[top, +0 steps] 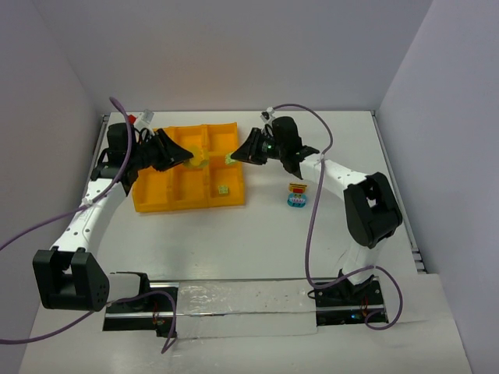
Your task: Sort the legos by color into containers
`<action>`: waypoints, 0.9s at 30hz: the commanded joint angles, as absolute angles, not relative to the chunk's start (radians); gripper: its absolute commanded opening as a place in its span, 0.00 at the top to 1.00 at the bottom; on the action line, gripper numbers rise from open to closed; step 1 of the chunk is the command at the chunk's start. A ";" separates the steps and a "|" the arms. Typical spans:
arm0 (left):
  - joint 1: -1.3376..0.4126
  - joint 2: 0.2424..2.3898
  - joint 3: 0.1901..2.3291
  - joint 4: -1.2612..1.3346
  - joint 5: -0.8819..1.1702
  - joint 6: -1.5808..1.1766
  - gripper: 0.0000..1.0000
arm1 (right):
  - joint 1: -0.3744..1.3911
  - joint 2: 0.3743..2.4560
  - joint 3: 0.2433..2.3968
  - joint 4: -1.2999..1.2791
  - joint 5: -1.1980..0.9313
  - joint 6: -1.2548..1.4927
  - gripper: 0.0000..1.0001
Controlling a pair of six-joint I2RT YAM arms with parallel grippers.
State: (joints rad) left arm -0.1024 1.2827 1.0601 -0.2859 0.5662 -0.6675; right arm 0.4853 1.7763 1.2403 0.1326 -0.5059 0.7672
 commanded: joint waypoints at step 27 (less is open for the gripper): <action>-0.041 1.447 1.255 -0.240 0.971 -0.787 1.00 | 0.562 1.633 1.371 -0.134 -0.446 0.057 0.21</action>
State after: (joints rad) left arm -0.0533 1.4008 1.1823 -0.2751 0.7948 -0.7457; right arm 0.5579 1.7490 1.4210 -0.1554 -0.4133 0.2862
